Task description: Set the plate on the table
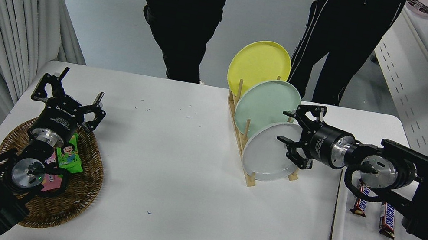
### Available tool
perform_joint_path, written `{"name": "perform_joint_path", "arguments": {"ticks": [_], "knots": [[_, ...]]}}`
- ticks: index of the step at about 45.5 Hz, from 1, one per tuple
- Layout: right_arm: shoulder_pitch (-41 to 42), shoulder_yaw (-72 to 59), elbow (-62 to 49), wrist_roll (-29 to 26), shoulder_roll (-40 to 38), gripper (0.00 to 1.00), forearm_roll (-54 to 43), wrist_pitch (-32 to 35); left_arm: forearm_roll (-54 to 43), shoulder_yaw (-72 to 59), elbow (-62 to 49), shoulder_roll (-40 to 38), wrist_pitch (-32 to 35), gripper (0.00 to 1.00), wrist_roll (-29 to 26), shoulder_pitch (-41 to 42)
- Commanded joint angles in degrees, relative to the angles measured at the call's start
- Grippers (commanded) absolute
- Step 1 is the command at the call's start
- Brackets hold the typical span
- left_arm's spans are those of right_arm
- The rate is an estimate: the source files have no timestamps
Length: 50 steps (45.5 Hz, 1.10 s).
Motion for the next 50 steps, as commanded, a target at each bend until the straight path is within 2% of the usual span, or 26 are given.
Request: {"name": "perform_joint_path", "arguments": {"ticks": [1, 7, 27, 50], "knots": [[-0.5, 1.5, -0.06, -0.49, -0.19, 0.5, 0.05, -0.28, -0.01, 0.0, 0.0, 0.0, 0.0, 1.0, -0.01, 0.0], [-0.85, 1.67, -0.23, -0.49, -0.19, 0.41, 0.05, -0.72, -0.01, 0.0, 0.0, 0.0, 0.0, 1.0, -0.01, 0.0], [-1.2, 3.08, -2.52, -0.49, 0.07, 0.4, 0.05, -0.99, -0.01, 0.0, 0.0, 0.0, 0.0, 1.0, -0.01, 0.0], [-1.64, 3.87, -3.75, -1.37, 0.25, 0.24, 0.05, -0.99, -0.01, 0.0, 0.0, 0.0, 0.0, 1.0, -0.01, 0.0]]}}
